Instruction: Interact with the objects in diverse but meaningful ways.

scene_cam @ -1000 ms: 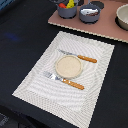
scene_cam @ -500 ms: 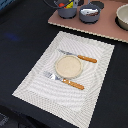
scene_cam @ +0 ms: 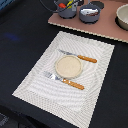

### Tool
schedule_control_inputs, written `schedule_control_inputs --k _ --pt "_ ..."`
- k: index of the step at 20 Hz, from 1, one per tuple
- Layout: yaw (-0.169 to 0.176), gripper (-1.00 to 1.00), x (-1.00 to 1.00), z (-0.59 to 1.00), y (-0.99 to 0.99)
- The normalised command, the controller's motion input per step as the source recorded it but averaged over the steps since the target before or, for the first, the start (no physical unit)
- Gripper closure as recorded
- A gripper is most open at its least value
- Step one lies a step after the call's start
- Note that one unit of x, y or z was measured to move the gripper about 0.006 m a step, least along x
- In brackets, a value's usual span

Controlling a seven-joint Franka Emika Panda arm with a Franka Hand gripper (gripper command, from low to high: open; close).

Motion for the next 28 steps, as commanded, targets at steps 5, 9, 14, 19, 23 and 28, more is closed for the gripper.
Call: schedule_control_inputs --k 5,9,14,19,23,28 --pt "0.032 -1.00 -0.33 -0.18 0.14" --pt "0.027 -1.00 -0.30 -0.20 0.14" --pt "0.002 -1.00 -0.07 -0.27 0.01" --pt "0.000 -1.00 0.00 -0.31 0.00" --pt "0.000 -1.00 0.00 -0.30 0.00" --pt "0.000 -1.00 0.00 -0.26 0.00"
